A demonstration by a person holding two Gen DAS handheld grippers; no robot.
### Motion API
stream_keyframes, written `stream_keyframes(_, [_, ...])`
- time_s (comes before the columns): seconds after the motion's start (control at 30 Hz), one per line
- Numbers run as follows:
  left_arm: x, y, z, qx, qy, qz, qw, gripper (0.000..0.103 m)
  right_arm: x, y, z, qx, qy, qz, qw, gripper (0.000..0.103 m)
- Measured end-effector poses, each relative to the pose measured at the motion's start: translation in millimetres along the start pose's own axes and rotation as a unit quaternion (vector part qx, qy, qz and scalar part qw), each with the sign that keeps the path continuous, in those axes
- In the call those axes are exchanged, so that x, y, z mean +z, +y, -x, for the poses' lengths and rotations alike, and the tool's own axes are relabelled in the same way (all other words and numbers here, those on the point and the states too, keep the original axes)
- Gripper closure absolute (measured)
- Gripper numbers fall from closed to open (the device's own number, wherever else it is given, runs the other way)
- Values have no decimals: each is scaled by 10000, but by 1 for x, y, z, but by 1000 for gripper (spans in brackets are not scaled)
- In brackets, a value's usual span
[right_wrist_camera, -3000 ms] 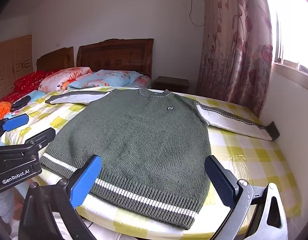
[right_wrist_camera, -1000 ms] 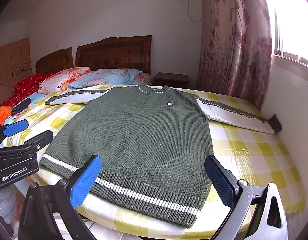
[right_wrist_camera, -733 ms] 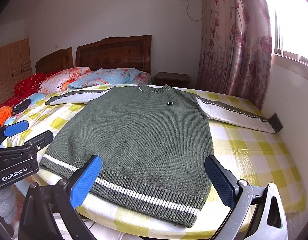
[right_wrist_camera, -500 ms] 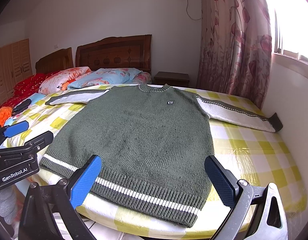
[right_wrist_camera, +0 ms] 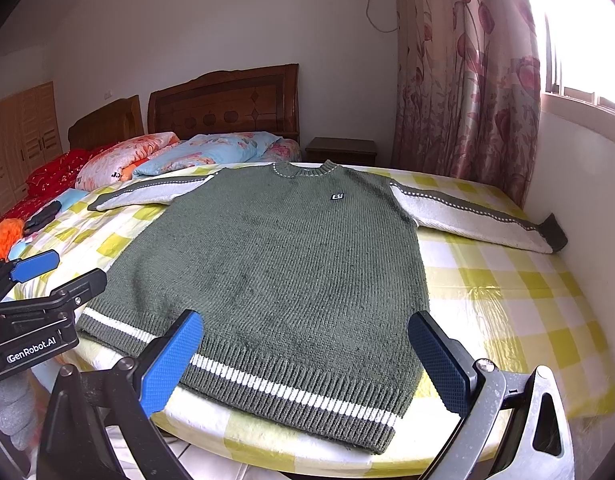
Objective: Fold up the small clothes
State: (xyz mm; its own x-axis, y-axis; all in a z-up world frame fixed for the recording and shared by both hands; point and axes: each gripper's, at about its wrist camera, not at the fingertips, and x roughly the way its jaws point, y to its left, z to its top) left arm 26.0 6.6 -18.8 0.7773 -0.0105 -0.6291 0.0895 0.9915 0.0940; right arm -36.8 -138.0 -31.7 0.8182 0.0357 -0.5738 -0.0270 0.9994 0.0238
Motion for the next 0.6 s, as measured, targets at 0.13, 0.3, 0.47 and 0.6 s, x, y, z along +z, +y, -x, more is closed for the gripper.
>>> stream_keyframes(0.13, [21, -12, -29, -152, 336, -314, 9988, 22, 6, -22, -14, 159, 88, -226, 9996, 0])
stream_keyframes(0.3, [74, -26, -107, -316, 753, -513, 9953, 22, 23, -107, -54, -131, 491, -1377, 9892, 0])
stream_keyframes(0.47, [120, -39, -199, 129, 940, -682, 9931, 23, 38, -218, -102, -431, 828, -2582, 9616, 0])
stream_keyframes(0.6, [133, -35, -255, 287, 1261, -551, 9901, 29, 44, -299, -132, -779, 892, -3445, 9313, 0])
